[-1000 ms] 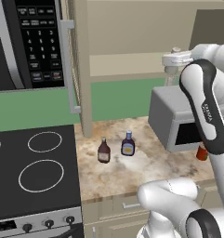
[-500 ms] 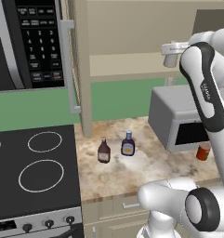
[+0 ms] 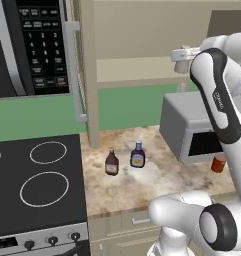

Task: There are various items on the counter. Only move the condiments/shakers into the cabinet.

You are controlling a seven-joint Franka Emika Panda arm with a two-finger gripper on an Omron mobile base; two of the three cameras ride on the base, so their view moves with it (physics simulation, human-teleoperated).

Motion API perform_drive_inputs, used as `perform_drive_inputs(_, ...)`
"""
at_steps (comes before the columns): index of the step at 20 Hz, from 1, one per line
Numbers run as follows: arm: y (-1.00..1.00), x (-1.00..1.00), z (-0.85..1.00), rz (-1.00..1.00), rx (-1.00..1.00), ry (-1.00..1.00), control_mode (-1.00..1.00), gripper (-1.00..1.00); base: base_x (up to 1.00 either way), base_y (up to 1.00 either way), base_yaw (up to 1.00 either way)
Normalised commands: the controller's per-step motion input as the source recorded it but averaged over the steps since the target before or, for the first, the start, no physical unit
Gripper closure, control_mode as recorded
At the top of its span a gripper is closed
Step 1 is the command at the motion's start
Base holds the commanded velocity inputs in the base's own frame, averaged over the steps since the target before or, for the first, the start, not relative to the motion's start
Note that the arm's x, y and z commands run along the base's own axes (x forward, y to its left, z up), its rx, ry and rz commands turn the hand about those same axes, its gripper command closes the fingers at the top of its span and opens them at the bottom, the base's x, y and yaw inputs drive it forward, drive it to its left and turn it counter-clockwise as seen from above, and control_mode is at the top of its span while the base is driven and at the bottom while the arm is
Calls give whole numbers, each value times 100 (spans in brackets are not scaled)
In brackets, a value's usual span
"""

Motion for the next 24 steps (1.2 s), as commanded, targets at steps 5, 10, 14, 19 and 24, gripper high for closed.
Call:
perform_drive_inputs(5,1,21,0,-4,0,0,-100,100,0,0,0)
perform_drive_inputs(10,0,36,0,-5,0,0,-100,100,0,0,0)
perform_drive_inputs(14,0,40,-6,-5,0,0,-100,100,0,0,0)
perform_drive_inputs(19,0,34,-18,-3,0,0,-100,100,0,0,0)
perform_drive_inputs(24,0,21,-28,-1,0,0,-100,100,0,0,0)
